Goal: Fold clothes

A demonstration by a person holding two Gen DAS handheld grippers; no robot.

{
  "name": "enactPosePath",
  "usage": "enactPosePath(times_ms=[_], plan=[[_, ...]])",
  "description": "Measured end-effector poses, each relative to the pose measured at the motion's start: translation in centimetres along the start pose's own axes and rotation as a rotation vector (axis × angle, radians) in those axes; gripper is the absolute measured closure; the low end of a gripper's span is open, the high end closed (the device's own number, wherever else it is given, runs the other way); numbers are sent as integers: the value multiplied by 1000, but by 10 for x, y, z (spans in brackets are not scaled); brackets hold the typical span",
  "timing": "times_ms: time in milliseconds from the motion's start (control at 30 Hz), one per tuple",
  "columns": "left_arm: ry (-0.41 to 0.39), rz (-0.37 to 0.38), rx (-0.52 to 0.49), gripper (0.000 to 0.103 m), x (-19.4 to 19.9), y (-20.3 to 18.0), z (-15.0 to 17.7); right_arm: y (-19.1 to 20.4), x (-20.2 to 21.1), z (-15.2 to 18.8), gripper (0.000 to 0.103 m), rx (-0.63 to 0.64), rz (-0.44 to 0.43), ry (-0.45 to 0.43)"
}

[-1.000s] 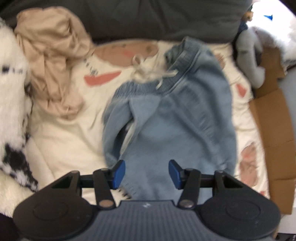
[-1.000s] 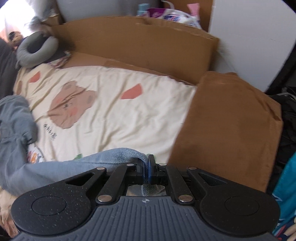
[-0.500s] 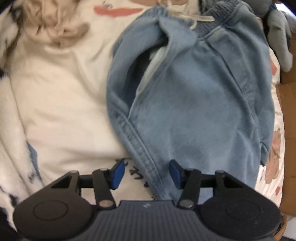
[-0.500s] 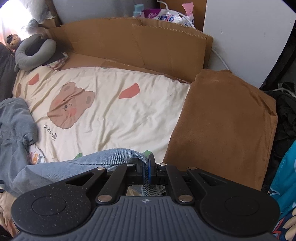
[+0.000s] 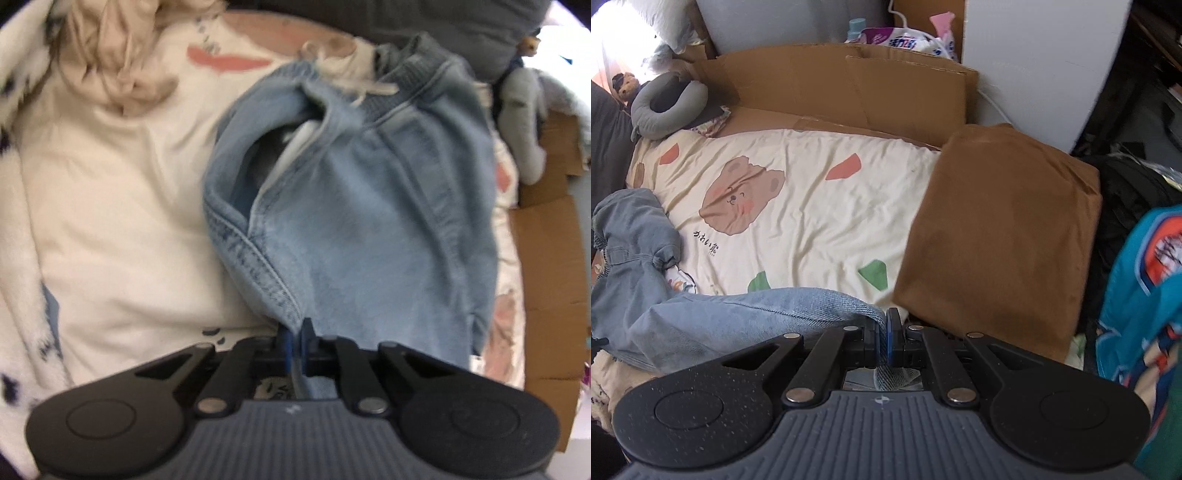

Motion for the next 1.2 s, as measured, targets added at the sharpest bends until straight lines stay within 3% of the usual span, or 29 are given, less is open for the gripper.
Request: enactPosePath(times_ms=[233, 500, 800, 967, 1100, 1200], plan=[[-7, 32, -38, 99, 44, -12, -15, -19, 21, 44, 102, -64, 7, 39], [-2, 20, -60, 99, 55, -20, -24, -26, 38, 93, 102, -145, -8, 90], [16, -60, -76, 99, 67, -14, -22, -30, -7, 134, 101, -214, -19, 177], [39, -95, -122, 93, 62, -21, -20, -23, -29, 133, 93, -233, -33, 175], [76, -216, -169, 88, 69, -19, -21, -24, -29, 120, 80, -243, -43, 132], [56, -213, -204, 86, 78, -30, -32, -24, -27, 108, 75, -243, -54, 90]])
Point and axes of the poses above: each gripper's, at about its wrist camera, not at the fingertips, and x roughly against the way its jaws point, y to its left, z to its underside, the point moved 10 cm from there along -x, roughly the way its jaws point, and after that the axes turned 13 degrees about z, right-handed, at the moved point
